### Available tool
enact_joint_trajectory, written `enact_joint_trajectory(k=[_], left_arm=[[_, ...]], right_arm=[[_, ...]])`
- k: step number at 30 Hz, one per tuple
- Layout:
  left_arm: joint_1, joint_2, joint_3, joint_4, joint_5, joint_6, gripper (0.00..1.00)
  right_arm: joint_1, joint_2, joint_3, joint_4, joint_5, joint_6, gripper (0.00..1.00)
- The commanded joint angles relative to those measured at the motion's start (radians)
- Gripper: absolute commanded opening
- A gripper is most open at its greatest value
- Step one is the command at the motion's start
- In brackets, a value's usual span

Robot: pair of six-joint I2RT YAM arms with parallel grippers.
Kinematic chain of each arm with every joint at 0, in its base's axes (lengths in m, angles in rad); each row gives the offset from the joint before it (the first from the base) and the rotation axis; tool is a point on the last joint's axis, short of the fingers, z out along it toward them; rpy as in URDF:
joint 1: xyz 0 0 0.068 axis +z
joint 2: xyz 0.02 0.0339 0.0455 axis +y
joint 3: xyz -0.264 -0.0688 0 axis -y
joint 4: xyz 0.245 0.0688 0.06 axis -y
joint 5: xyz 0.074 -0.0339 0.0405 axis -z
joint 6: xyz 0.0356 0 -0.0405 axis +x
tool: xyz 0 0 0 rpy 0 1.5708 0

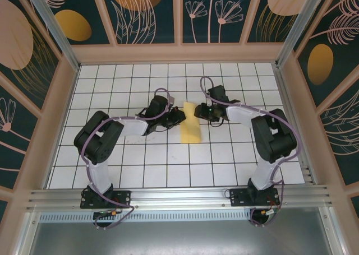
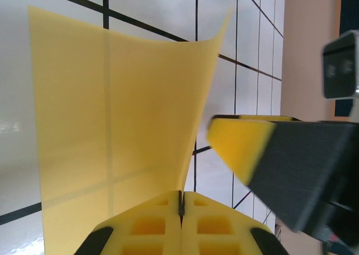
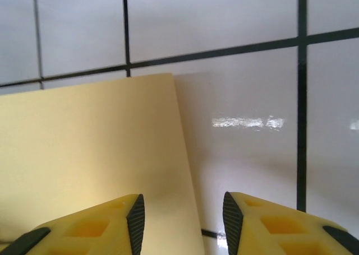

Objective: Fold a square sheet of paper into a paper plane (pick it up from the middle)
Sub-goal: First fold in half a square sheet of paper at the center of the table.

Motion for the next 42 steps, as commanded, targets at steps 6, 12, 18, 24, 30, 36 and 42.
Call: enact_joint_trajectory(k=[6, 12, 18, 24, 30, 36, 42], left_arm=[[0.0, -0.109, 0.026, -0.199, -0.068, 0.147, 0.01], [0.0, -0.167, 0.135, -0.492, -0.168, 0.309, 0.01], [0.006, -0.279, 0.247, -0.815, -0.434, 0.476, 0.01], [0.039, -0.341, 0.399, -1.072, -0.601, 0.588, 0.01], [0.04, -0.335, 0.568, -1.18, -0.607, 0.637, 0.02], [0.039, -0.202, 0.574, -1.066, -0.388, 0.596, 0.03], [0.038, -0.063, 0.509, -0.841, -0.098, 0.467, 0.01]], right_arm=[[-0.036, -0.137, -0.095, -0.025, 0.026, 0.055, 0.44], [-0.017, -0.117, -0.121, -0.034, -0.02, 0.046, 0.36], [-0.002, -0.12, -0.111, -0.014, -0.015, 0.056, 0.36], [-0.012, -0.129, -0.09, -0.024, 0.041, 0.061, 0.38], [-0.022, -0.144, -0.084, -0.029, 0.07, 0.075, 0.47], [-0.033, -0.159, -0.092, -0.023, 0.071, 0.083, 0.56], [-0.063, -0.18, -0.111, -0.02, 0.059, 0.084, 0.63]])
